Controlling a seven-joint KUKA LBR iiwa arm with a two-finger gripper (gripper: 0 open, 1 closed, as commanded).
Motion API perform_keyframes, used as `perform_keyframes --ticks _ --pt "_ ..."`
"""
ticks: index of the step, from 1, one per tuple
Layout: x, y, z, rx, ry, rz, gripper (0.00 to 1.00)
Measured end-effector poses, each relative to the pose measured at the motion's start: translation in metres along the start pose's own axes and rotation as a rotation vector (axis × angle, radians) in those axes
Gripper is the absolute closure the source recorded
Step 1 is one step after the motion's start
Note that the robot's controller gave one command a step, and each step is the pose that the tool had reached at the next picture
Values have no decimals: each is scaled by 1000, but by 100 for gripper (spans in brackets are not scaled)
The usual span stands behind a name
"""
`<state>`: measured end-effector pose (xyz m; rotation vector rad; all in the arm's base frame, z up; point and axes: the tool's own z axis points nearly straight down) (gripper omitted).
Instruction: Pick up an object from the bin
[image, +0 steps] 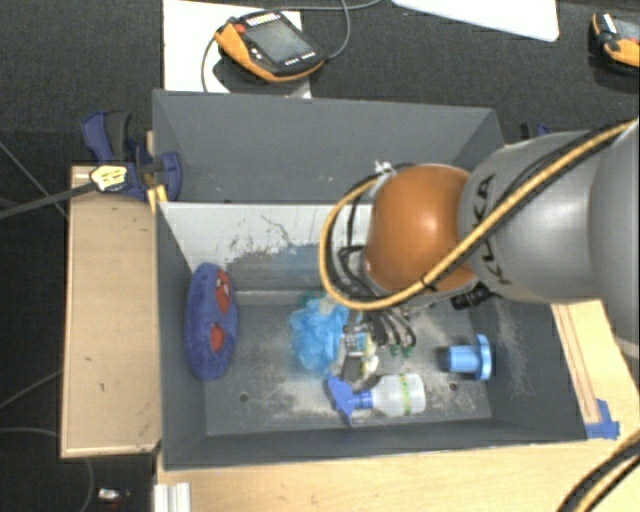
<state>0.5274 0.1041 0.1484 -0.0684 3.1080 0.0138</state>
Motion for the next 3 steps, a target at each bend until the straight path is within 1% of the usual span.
perform_keyframes --ticks 1,2,3 --pt "13 2 43 -1 -1 114 0" --pt "13 -1 58 -1 -6 -30 0" --pt "6 -40 74 -6 -9 493 100"
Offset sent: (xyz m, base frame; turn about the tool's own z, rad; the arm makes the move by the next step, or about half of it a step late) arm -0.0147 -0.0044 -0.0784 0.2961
